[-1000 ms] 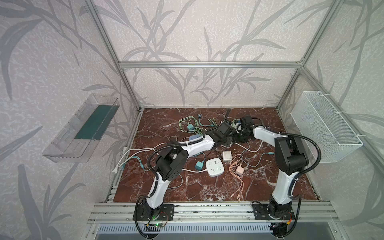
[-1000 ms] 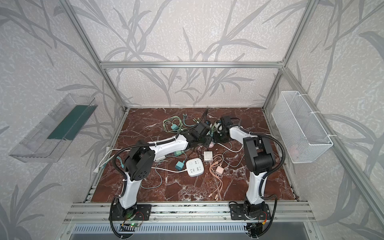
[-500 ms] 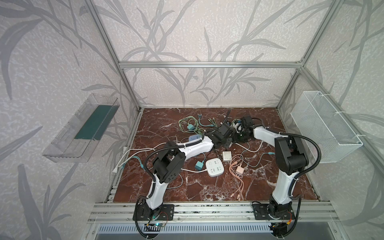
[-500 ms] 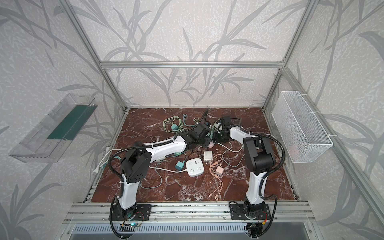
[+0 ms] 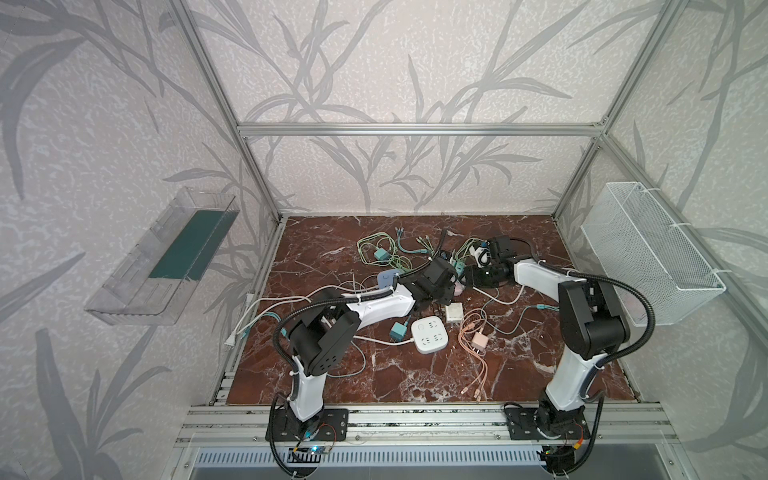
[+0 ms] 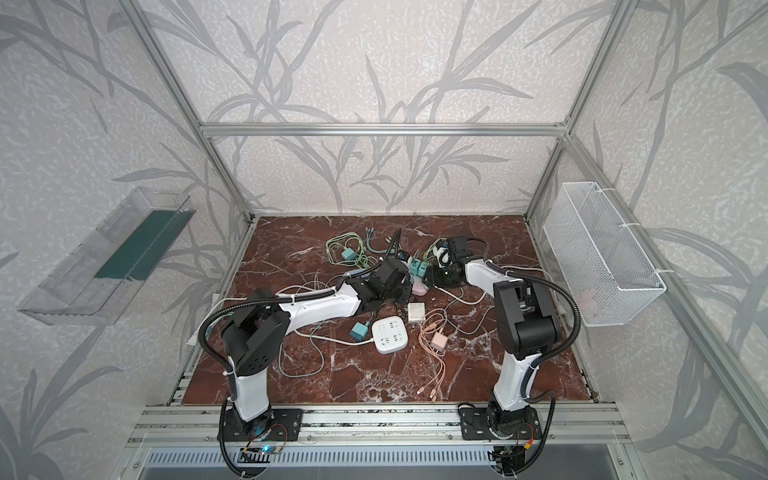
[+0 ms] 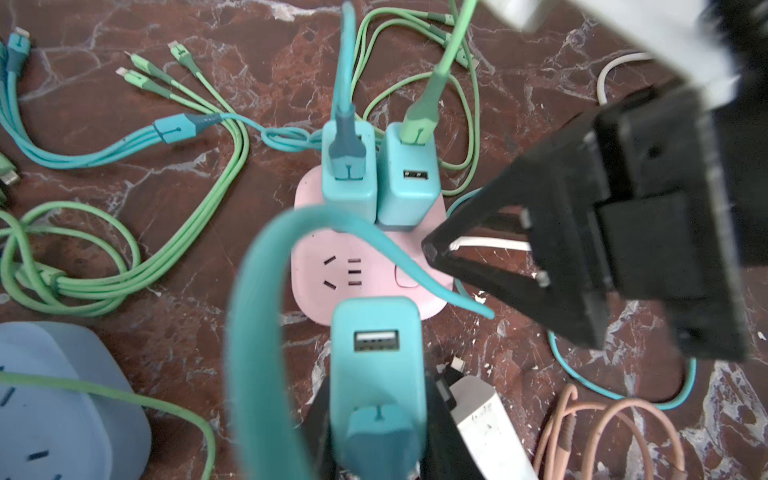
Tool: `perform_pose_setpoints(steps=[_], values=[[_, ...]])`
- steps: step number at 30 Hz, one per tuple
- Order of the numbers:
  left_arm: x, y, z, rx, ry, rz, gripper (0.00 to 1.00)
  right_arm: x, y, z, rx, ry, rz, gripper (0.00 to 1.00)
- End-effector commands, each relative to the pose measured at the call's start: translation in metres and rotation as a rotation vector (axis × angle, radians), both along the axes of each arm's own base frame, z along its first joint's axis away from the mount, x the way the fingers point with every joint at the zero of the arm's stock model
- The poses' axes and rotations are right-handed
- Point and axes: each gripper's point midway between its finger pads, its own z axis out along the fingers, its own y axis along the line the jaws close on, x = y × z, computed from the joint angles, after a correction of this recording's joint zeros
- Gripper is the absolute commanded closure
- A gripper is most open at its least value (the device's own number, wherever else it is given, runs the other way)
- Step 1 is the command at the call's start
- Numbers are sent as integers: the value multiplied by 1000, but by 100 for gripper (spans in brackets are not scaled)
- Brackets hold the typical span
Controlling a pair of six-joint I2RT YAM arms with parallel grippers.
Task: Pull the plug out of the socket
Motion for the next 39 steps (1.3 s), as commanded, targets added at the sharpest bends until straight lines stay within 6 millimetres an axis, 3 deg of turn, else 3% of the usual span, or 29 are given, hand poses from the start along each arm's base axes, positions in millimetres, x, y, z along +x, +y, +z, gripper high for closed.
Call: perform_pose_setpoints(steps=[1,7,20,30,39], values=[[1,-7,31,-118,-48,-4,85,5,-1,22,25,-77,4,40],[-3,6,12,-87,-44,24,84,6,-7,25,26,-86,-14,38],[-5,20,-12,-113,36,56,81,4,-9,22,24,-73,-17,37],[-11,23,-20,-94,72,42,67,3,-7,23,28,-89,11,37],[-15,27,-21,-91,91,57,54,4,-14,39,-85,-208,126,37]])
